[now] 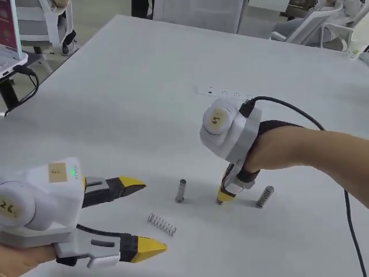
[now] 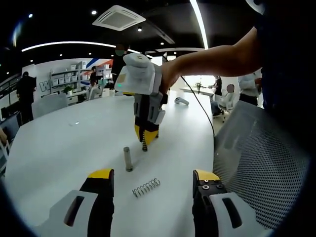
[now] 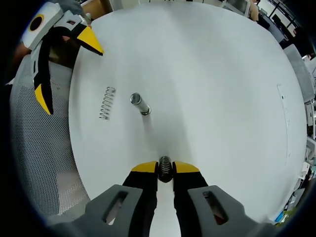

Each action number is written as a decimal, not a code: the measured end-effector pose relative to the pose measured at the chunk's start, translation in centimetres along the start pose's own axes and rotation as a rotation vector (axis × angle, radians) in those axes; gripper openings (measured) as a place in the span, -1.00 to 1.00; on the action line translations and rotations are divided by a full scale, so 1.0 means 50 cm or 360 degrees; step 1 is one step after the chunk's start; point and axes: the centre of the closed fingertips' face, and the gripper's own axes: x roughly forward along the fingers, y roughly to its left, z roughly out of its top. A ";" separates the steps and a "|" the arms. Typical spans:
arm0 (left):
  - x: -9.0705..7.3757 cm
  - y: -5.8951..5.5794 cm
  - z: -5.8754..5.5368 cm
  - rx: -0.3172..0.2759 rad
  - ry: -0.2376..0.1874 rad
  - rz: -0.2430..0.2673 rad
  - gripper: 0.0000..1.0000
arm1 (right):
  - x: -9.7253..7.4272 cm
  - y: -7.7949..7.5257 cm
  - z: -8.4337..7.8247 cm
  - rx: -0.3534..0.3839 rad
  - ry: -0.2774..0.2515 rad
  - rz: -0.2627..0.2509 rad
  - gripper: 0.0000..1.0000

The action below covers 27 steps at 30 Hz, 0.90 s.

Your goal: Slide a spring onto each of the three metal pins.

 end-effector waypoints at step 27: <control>0.005 -0.004 -0.003 -0.0001 0.0012 -0.0015 0.20 | -0.012 -0.001 -0.029 0.0070 -0.0074 -0.0006 -0.67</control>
